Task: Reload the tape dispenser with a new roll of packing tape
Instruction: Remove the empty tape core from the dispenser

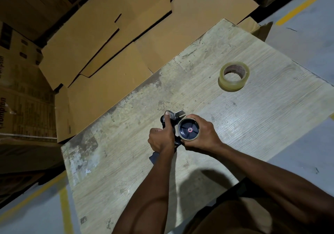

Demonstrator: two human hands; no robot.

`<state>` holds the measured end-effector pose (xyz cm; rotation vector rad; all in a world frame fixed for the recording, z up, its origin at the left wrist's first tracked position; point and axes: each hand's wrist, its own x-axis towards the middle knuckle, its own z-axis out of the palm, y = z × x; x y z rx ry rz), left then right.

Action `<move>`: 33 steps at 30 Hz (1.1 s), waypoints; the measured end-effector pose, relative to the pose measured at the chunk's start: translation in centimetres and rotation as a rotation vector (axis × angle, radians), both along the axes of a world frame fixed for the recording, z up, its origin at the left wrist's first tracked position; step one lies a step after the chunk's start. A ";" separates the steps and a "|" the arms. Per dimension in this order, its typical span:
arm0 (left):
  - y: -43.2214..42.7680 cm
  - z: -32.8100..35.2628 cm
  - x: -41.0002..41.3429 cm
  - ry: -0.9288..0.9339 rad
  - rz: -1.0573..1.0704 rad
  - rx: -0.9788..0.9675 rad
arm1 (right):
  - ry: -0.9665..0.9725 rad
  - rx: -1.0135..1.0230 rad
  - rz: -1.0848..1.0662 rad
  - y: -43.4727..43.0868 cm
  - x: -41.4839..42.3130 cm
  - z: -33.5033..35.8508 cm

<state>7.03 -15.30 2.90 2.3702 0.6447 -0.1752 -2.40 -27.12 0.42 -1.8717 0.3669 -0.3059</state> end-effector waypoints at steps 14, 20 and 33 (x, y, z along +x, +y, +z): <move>-0.6 0.9 -0.2 -0.005 0.007 -0.018 | -0.131 -0.161 0.025 -7.2 1.5 3.7; -0.6 1.1 -0.4 0.021 -0.026 0.012 | -0.128 -0.138 -0.007 -7.6 -0.2 3.2; -0.3 0.3 -0.5 0.057 -0.022 0.047 | 0.050 -0.442 -0.603 -13.1 -5.7 -0.7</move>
